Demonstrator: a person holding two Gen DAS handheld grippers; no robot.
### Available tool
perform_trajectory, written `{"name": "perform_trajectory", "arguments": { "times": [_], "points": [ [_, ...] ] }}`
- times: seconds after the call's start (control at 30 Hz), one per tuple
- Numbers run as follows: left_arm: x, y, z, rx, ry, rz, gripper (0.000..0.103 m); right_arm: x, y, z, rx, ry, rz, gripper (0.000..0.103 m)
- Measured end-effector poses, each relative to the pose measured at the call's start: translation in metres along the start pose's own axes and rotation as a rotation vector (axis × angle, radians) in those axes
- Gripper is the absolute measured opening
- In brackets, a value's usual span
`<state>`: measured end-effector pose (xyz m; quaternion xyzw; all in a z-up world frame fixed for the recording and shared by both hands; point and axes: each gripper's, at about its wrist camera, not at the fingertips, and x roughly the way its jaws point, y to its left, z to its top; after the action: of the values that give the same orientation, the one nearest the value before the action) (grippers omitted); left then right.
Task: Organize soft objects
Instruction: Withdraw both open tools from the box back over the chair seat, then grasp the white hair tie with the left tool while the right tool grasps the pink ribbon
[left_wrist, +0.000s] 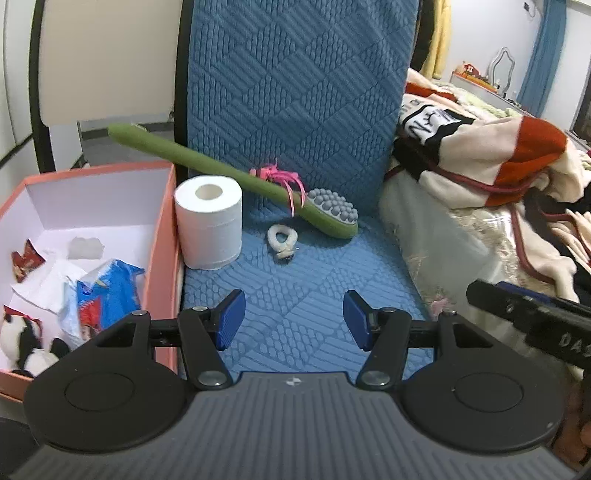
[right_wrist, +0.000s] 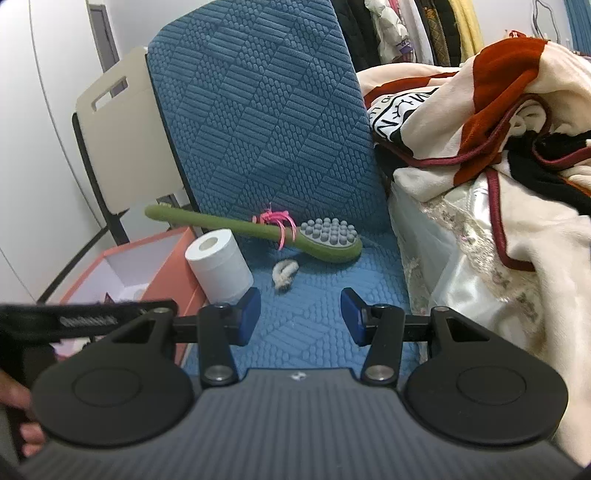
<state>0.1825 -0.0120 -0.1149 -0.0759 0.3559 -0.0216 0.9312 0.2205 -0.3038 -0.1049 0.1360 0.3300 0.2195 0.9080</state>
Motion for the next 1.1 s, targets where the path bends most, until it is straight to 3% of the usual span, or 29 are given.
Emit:
{"name": "perform_trajectory", "arguments": {
  "times": [0.6, 0.9, 1.1],
  "points": [
    [0.097, 0.008, 0.013, -0.068, 0.034, -0.029, 0.064, 0.090, -0.002, 0.037, 0.032, -0.020, 0.048, 0.051],
    [0.136, 0.003, 0.012, -0.069, 0.046, -0.060, 0.064, 0.145, -0.018, 0.047, 0.090, 0.062, 0.079, 0.052],
    [0.164, -0.002, 0.016, -0.029, 0.042, -0.077, 0.064, 0.178, -0.030, 0.058, 0.152, 0.094, 0.147, 0.052]
  ]
}}
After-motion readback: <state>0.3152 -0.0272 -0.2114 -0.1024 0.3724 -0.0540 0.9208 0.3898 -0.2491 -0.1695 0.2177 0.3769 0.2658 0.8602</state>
